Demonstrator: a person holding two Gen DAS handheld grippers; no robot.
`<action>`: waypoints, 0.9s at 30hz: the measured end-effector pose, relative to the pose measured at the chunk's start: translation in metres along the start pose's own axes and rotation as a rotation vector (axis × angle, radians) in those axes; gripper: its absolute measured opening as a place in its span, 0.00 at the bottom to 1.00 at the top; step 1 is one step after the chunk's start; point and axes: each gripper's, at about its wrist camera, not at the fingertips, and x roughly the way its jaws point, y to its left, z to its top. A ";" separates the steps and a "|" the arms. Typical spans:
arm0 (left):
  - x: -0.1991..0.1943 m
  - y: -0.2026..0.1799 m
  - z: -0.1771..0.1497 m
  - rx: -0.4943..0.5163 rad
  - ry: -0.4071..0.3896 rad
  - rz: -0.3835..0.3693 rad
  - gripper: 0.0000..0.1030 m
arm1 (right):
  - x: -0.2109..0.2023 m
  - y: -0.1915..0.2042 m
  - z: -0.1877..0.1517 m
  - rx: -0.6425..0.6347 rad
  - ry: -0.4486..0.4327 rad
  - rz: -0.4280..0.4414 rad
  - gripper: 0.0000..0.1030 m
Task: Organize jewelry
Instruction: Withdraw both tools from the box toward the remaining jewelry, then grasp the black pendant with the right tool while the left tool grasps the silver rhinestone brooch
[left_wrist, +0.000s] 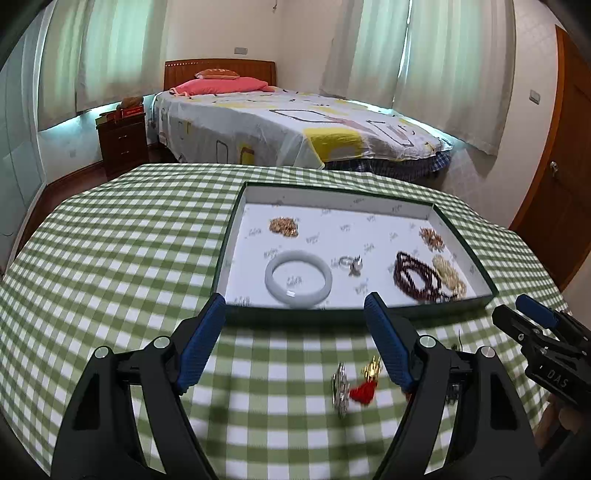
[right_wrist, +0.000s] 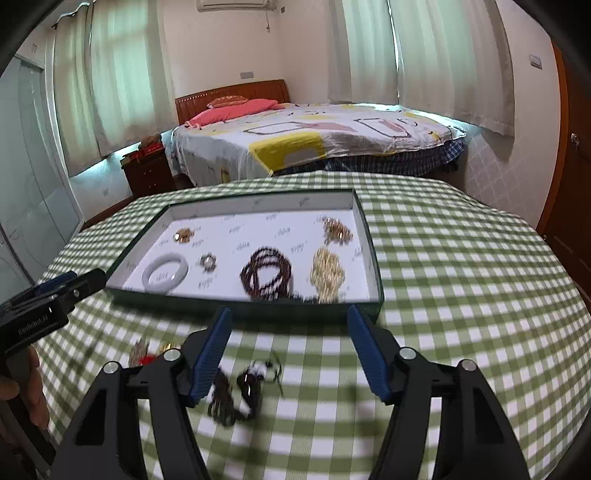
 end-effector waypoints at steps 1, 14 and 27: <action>-0.004 0.001 -0.004 0.002 -0.001 0.004 0.73 | 0.000 0.001 -0.004 -0.001 0.005 0.001 0.56; -0.017 0.010 -0.042 0.004 0.044 0.033 0.72 | 0.014 0.011 -0.039 -0.023 0.103 0.048 0.37; -0.006 0.008 -0.050 0.009 0.080 0.023 0.71 | 0.038 0.019 -0.037 -0.060 0.186 0.051 0.27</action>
